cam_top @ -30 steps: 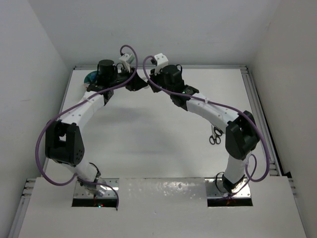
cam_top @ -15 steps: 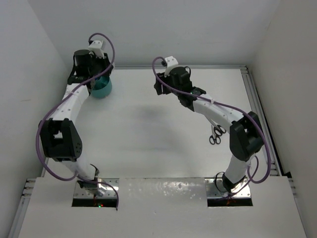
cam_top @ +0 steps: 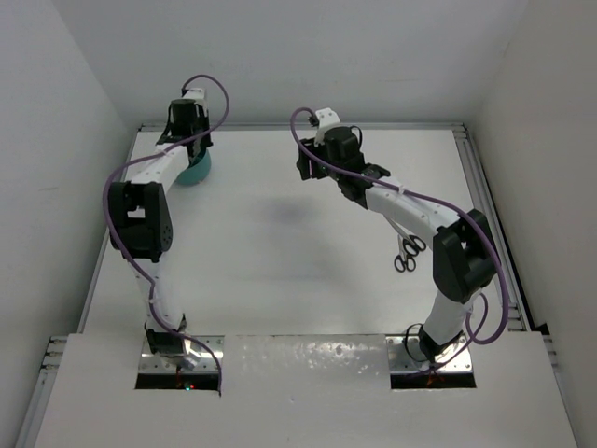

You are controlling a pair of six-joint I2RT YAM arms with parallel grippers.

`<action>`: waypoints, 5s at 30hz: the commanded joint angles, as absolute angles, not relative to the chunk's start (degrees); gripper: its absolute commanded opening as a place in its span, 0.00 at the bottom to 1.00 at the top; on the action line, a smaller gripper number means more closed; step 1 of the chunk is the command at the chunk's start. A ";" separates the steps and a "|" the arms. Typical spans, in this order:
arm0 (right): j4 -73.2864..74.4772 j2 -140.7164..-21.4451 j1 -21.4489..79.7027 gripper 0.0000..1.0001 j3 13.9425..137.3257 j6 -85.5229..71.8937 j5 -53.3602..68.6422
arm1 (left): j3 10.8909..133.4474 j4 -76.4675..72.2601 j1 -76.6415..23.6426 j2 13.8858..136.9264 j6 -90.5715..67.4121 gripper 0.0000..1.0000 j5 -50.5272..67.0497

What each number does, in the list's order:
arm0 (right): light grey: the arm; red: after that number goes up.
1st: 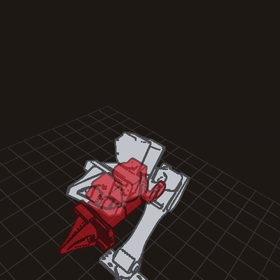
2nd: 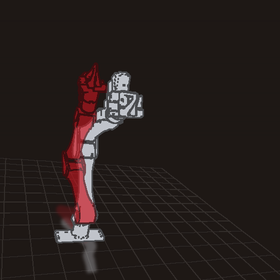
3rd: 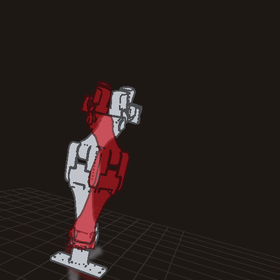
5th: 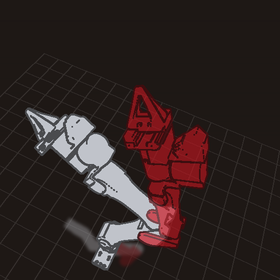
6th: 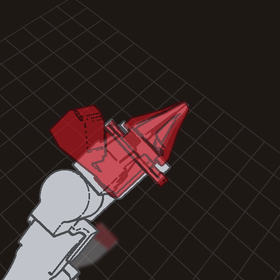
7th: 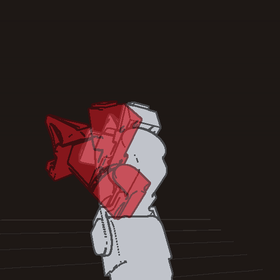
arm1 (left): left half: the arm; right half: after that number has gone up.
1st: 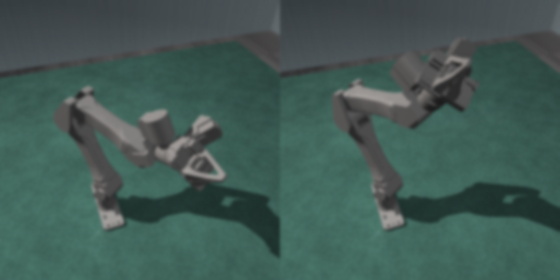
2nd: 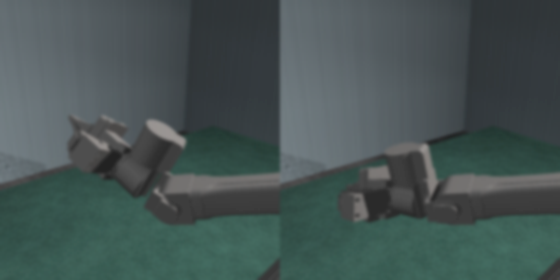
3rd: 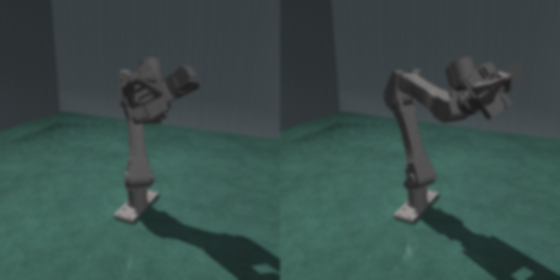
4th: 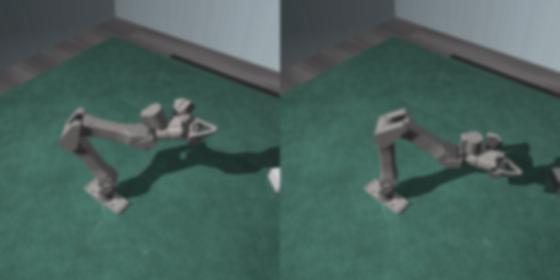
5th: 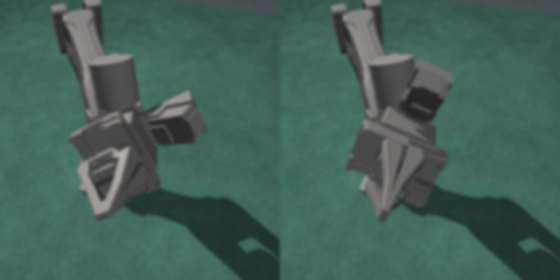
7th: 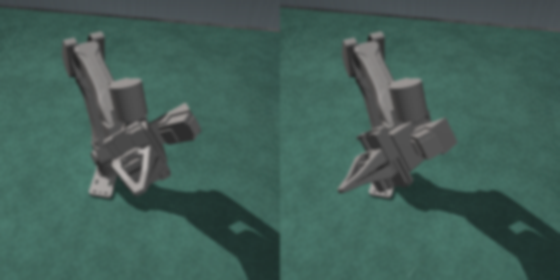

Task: Sort the stationery into containers
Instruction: Place the stationery in the storage box, then pick up the scissors from the center of the board.

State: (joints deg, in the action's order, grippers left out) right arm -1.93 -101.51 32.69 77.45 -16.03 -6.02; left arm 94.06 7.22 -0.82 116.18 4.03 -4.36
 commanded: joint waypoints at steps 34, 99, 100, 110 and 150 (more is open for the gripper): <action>-0.35 -95.54 31.64 0.59 73.48 -14.06 -10.99 | 95.54 7.03 -1.93 120.68 -4.66 0.39 -19.86; 1.14 -86.93 30.67 0.57 67.41 -13.54 -13.80 | 83.32 11.43 6.50 109.95 4.31 0.01 -11.42; 1.14 -87.01 30.59 0.57 67.33 -13.36 -13.80 | 83.67 11.43 6.76 110.39 4.39 0.01 -11.25; 1.32 -86.92 30.50 0.57 67.59 -13.18 -14.33 | 85.60 8.44 8.08 112.41 6.41 0.01 -14.50; 19.24 -79.47 13.65 0.56 57.66 -37.67 -10.99 | 95.27 5.89 11.34 111.89 10.64 0.20 -8.44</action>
State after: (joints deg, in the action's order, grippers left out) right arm 15.16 -83.35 16.99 58.74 -29.21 -12.27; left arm 93.32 6.66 11.14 115.85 11.51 -9.21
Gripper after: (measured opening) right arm 0.565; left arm 0.190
